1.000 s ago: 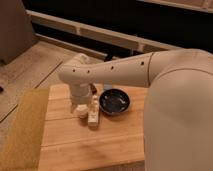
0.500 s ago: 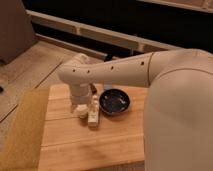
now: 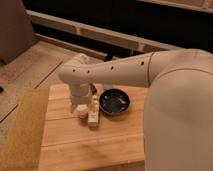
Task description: Push the eraser across the table
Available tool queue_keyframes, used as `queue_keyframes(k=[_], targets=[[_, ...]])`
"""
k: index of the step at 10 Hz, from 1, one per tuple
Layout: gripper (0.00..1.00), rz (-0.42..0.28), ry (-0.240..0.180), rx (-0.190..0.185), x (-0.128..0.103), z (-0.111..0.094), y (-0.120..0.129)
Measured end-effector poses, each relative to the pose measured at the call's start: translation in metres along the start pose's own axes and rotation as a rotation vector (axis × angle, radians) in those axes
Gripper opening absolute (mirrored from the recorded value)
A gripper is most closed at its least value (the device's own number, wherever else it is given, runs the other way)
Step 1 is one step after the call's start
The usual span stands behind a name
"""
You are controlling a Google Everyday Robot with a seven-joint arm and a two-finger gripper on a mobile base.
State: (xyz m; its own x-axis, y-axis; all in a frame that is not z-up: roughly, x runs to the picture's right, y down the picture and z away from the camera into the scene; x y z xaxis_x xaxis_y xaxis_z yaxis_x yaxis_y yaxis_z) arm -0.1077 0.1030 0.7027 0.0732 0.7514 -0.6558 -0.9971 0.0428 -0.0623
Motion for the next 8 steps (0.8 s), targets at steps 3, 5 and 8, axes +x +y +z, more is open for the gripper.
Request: queue_keyframes(k=[3,5,8], targets=[[0.62,0.0,0.0,0.0,0.0,0.0,0.0],[0.44,0.0,0.0,0.0,0.0,0.0,0.0],[0.12,0.0,0.0,0.0,0.0,0.0,0.0001]])
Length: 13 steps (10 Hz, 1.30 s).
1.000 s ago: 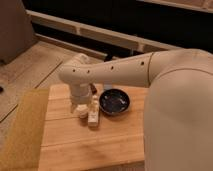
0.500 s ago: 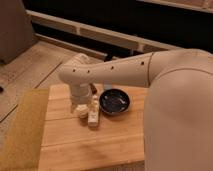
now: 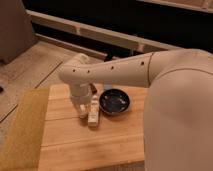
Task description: Push the eraser across the table
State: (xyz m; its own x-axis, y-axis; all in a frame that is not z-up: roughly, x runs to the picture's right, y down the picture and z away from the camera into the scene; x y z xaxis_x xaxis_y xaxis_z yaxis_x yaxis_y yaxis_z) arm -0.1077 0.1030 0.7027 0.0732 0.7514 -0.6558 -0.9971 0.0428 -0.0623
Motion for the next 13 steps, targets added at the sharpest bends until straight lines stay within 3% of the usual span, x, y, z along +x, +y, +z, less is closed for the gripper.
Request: queue_keyframes(k=[2,4,6,10,13], targets=[[0.0,0.0,0.002,-0.001,0.0,0.001,0.0],[0.0,0.002,0.012,-0.001,-0.014,0.002,-0.009],[0.0,0.018,0.02,-0.004,-0.056,0.009,-0.04],[0.0,0.029,0.095,-0.028,-0.101,0.057,-0.078],[0.0,-0.009,0.096,-0.03,-0.133,0.076,-0.081]])
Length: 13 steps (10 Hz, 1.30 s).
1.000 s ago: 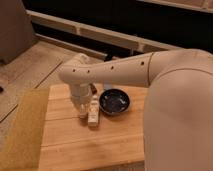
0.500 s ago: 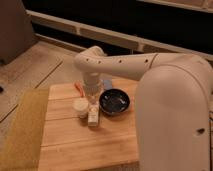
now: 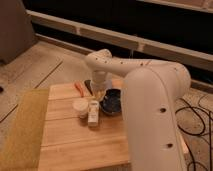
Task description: Push the eraser across the table
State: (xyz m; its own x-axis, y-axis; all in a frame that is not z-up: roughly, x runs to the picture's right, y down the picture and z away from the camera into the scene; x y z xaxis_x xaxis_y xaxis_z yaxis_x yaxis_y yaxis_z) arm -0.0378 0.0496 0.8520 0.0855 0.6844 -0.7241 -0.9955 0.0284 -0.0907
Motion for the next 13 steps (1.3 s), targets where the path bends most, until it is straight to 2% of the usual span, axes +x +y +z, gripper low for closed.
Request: queue_keyframes(k=[2,5,7,8,10,11,12,13], targets=[[0.0,-0.045,-0.038,-0.006,-0.022,-0.007,0.011],[0.0,-0.043,-0.039,-0.005,-0.023,-0.007,0.008],[0.0,-0.055,-0.044,0.012,-0.022,-0.005,0.008],[0.0,-0.067,-0.071,0.034,-0.027,-0.002,0.004],[0.0,-0.119,-0.142,0.038,-0.044,0.002,0.004],[0.0,-0.144,-0.163,0.031,-0.05,0.006,0.004],[0.0,-0.154,-0.182,0.009,-0.055,0.008,0.004],[0.0,-0.145,-0.198,-0.05,-0.063,0.01,0.006]])
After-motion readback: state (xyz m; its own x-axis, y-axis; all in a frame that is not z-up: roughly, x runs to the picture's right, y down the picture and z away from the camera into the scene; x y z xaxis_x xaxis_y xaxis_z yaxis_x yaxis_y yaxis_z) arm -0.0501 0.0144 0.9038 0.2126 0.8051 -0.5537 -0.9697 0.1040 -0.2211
